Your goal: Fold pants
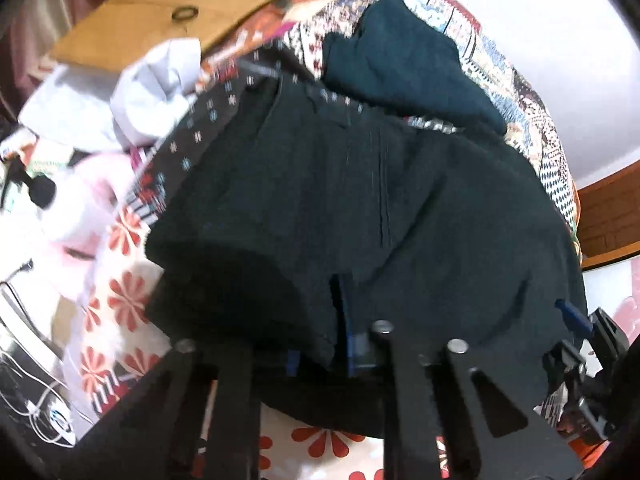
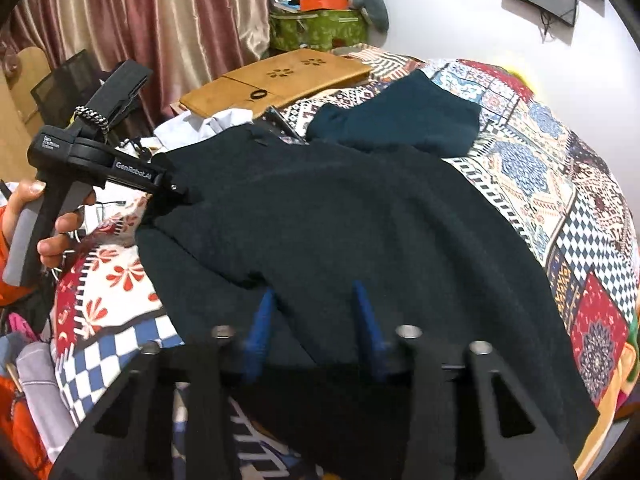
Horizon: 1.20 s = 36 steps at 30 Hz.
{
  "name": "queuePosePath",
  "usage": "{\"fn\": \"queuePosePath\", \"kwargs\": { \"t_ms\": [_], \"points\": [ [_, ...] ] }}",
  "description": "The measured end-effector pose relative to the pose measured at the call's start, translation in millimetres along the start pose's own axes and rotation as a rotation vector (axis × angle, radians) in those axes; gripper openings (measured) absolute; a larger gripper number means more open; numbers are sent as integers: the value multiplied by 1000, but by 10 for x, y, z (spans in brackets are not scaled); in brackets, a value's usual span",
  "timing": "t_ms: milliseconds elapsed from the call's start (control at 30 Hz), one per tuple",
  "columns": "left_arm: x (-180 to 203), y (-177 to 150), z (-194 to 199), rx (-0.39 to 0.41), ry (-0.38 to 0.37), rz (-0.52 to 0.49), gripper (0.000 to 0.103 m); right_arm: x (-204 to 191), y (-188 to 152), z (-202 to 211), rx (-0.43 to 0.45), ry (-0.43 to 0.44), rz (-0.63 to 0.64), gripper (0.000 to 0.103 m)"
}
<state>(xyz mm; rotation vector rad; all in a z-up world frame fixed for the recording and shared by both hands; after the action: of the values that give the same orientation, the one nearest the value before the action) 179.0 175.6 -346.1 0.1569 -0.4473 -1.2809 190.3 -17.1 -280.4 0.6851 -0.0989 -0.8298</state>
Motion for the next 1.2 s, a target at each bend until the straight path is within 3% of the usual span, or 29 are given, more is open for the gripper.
{"fn": "queuePosePath", "kwargs": {
  "t_ms": [33,67,167,300,567,667,767,867,933,1000,1200],
  "points": [
    [-3,20,44,14,3,-1,13,-19,8,19,2,16,-7,13],
    [-18,31,124,35,2,-3,13,-24,24,36,5,26,-17,10],
    [-25,120,395,108,14,-21,12,-50,64,111,20,53,-44,6],
    [-28,172,705,178,92,-87,12,-176,120,290,30,156,-89,5],
    [-208,-175,293,48,87,-49,12,-297,-163,151,-49,167,-107,7],
    [-236,-335,58,-23,59,-39,19,-273,-218,164,-47,170,-132,10],
    [-246,-336,50,-29,62,-41,22,-210,-193,266,-39,154,-156,25],
    [-232,-256,195,-16,139,-93,39,-43,-163,441,9,106,-184,39],
    [-219,-181,331,10,192,-133,58,140,-127,598,55,78,-212,39],
    [-190,-86,491,55,228,-156,70,398,-118,770,105,27,-258,39],
    [109,256,745,148,229,-221,79,1294,-251,1168,197,-119,-451,40]
  ]
}}
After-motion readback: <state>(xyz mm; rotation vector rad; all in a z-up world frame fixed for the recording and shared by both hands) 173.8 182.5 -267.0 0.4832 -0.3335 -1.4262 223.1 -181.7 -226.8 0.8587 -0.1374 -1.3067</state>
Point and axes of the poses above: each gripper's, at about its wrist camera, not at the fingertips, and z roughly against the way its jaws point, x to its right, y to its top, the point moved 7 cm from there along -z, roughly the way its jaws point, and after that the axes turned 14 degrees about -z, right-handed, at the moved point
